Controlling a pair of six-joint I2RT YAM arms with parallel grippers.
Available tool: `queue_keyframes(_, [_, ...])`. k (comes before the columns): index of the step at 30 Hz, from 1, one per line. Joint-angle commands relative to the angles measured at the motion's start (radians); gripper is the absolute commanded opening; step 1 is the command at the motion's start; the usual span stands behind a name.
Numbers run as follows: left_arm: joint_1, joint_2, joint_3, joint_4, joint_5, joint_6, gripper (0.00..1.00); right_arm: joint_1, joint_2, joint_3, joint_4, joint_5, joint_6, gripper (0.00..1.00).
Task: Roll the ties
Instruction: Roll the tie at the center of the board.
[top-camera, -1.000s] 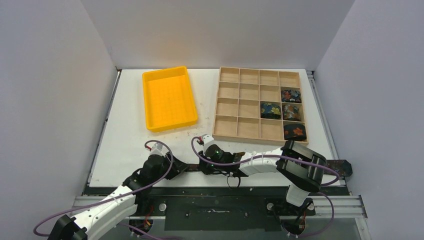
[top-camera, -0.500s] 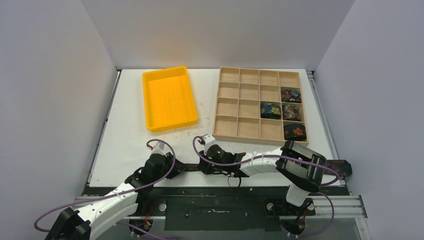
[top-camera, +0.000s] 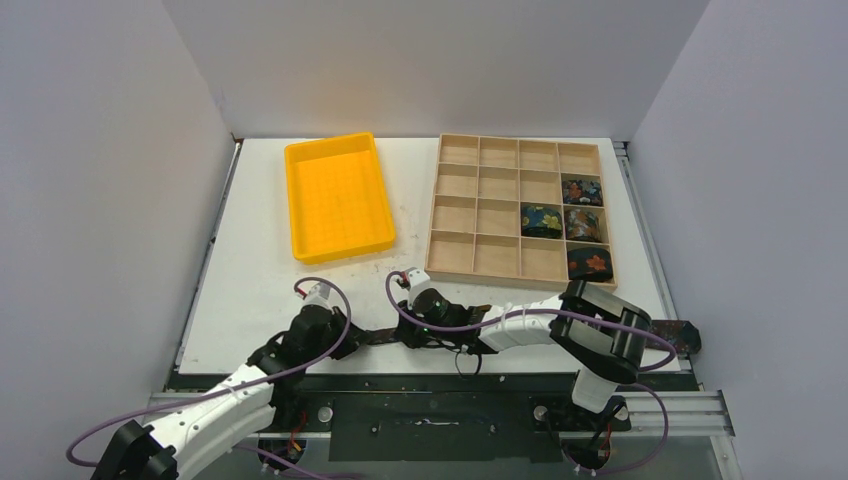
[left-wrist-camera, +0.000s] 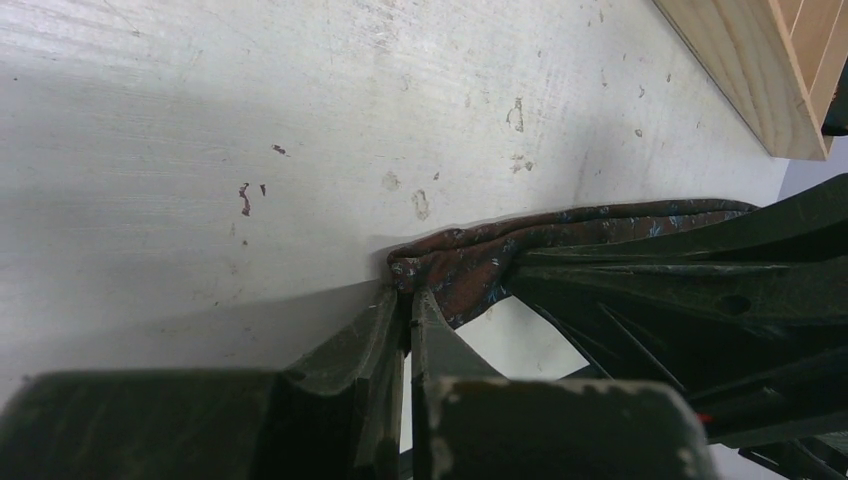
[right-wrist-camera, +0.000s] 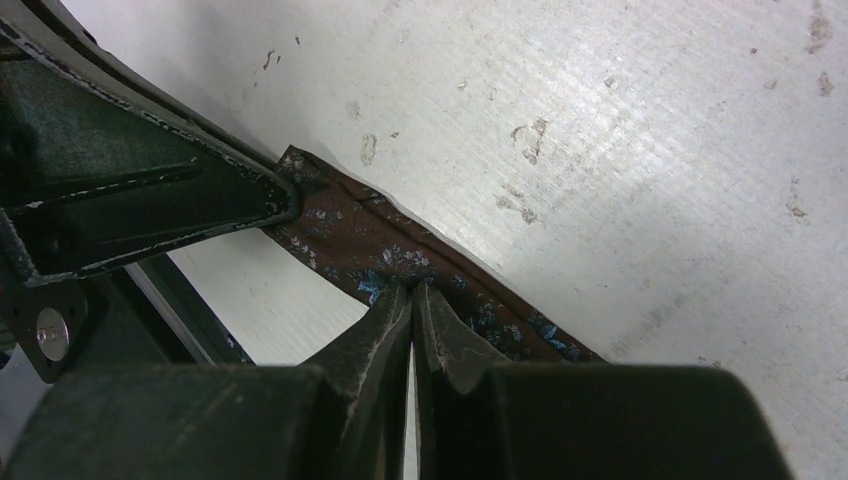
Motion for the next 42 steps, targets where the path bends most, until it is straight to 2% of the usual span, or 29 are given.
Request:
queue_keyframes(1, [-0.001, -0.047, 0.076, -0.112, -0.018, 0.046, 0.0, -0.014, 0.059, -0.003, -0.074, 0.017, -0.006, 0.05])
queue_keyframes(8, [-0.001, -0.072, 0.155, -0.198, -0.02, 0.071, 0.0, -0.023, 0.145, 0.048, -0.033, -0.042, -0.024, 0.05])
queue_keyframes(16, [-0.001, -0.052, 0.215, -0.197, -0.009, 0.103, 0.0, -0.037, 0.243, 0.132, 0.035, -0.131, -0.003, 0.05])
queue_keyframes(23, [-0.002, -0.005, 0.331, -0.259, -0.082, 0.177, 0.0, -0.073, 0.326, 0.157, 0.19, -0.272, 0.1, 0.05])
queue_keyframes(30, [-0.006, 0.112, 0.448, -0.378, -0.175, 0.271, 0.0, -0.083, 0.317, 0.151, 0.281, -0.286, 0.182, 0.05])
queue_keyframes(35, [-0.014, 0.14, 0.467, -0.375, -0.186, 0.289, 0.0, -0.087, 0.332, 0.178, 0.301, -0.313, 0.205, 0.05])
queue_keyframes(42, [-0.034, 0.156, 0.428, -0.248, -0.106, 0.246, 0.0, -0.085, 0.387, 0.228, 0.338, -0.376, 0.243, 0.05])
